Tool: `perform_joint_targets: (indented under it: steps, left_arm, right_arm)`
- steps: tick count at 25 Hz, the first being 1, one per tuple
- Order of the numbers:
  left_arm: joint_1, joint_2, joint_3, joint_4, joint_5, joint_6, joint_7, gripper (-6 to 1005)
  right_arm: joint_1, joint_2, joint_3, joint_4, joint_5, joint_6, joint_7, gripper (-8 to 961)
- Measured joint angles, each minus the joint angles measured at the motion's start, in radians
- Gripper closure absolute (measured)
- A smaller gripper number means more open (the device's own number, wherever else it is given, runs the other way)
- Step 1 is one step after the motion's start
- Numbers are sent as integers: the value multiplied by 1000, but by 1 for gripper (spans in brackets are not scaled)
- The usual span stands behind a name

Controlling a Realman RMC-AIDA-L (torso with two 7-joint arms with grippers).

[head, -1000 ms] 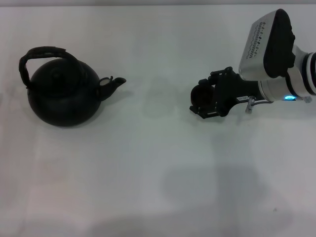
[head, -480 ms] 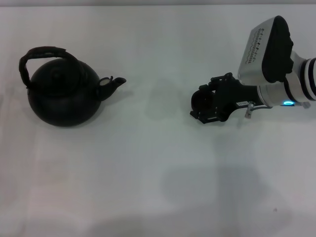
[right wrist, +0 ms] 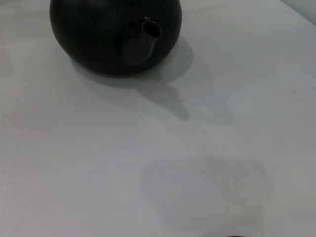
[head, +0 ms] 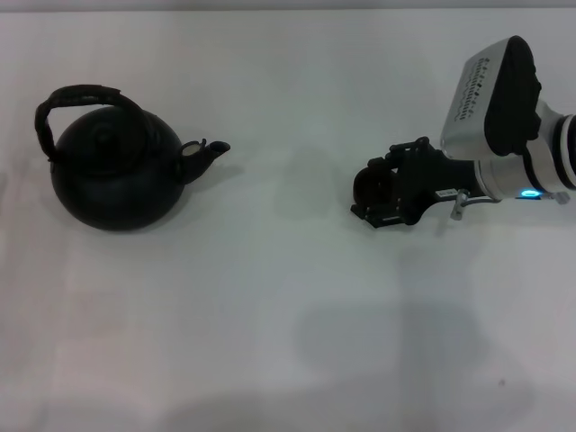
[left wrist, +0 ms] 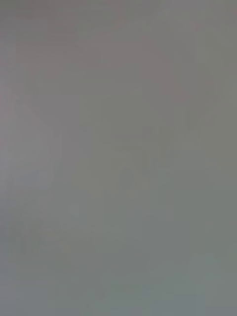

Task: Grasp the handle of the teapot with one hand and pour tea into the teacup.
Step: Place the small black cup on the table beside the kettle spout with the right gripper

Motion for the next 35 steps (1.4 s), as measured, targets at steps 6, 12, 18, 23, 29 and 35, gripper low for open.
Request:
perform_joint_targets:
  steps: [6,12,18,23,29,35]
  left_arm:
    - [0,0,0,-1,0,-1,0,258]
    - [0,0,0,-1,0,-1,0,258]
    - [1,0,0,-1,0,-1,0,258]
    - [1,0,0,-2,0,-1,0,258]
    - [0,0,0,-10,0,-1,0,258]
    - [6,0,0,-11,2,-6,0,258]
  right_arm:
    - [-1,-2,-3,0,7,9,-11,155]
    - [1,-2,-4,0,8,13,-12,150]
    - [1,-2,0,0,10,14,-20,140]
    - [0,-2,4,-1,15,20,-22,124]
    - [-2,-5,7,-12,27,28,-25,111]
    - [-2,-6,46,-17,38,66,-35,109]
